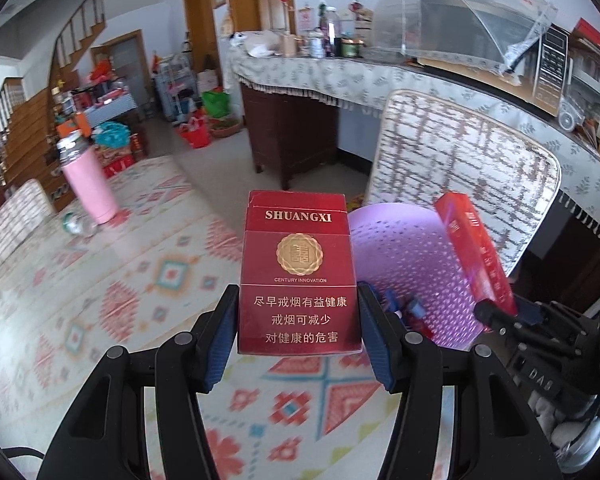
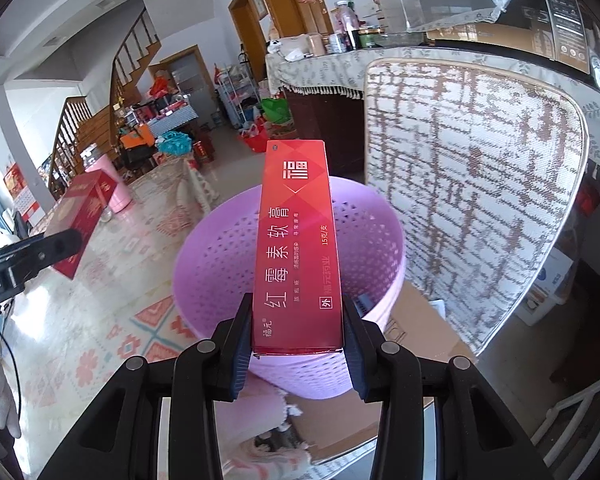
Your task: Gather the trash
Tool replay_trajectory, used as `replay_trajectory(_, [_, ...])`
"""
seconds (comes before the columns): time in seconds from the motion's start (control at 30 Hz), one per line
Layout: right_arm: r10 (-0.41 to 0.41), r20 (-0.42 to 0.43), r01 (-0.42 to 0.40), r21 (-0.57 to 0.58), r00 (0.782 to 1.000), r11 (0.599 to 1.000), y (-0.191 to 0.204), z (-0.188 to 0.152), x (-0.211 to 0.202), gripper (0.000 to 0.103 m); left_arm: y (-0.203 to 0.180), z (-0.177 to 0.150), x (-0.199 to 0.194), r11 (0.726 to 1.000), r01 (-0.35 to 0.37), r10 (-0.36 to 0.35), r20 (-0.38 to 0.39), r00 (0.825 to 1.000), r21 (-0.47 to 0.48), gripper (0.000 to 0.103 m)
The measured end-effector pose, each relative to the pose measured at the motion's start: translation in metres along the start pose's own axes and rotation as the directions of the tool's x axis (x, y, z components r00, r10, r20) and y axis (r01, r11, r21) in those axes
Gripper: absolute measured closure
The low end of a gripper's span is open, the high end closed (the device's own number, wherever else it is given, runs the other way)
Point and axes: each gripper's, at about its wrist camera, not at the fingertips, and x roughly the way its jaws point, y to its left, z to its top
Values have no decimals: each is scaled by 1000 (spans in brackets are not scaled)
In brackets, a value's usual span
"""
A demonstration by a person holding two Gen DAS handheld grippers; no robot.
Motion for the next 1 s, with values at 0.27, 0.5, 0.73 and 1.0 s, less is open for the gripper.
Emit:
replay_trajectory(0.27, [-10, -10, 10, -12, 1000, 1000, -8, 19, 16, 60, -21, 33, 42, 996, 83, -84, -41, 996, -10, 46])
replay_trajectory(0.5, [-1, -5, 1, 22, 1000, 1000, -13, 30, 31, 49, -17, 43, 50, 991, 129, -130, -23, 991, -41, 25])
replay_trajectory(0.73, [6, 19, -7, 38, 1000, 999, -14, 22, 21, 44, 0, 25, 30, 994, 87, -87, -9, 996, -62, 25])
replay_trajectory(1.0, [21, 24, -22, 62, 1000, 998, -8, 10, 4, 40, 14, 0, -21, 997, -6, 12, 76, 997, -75, 21])
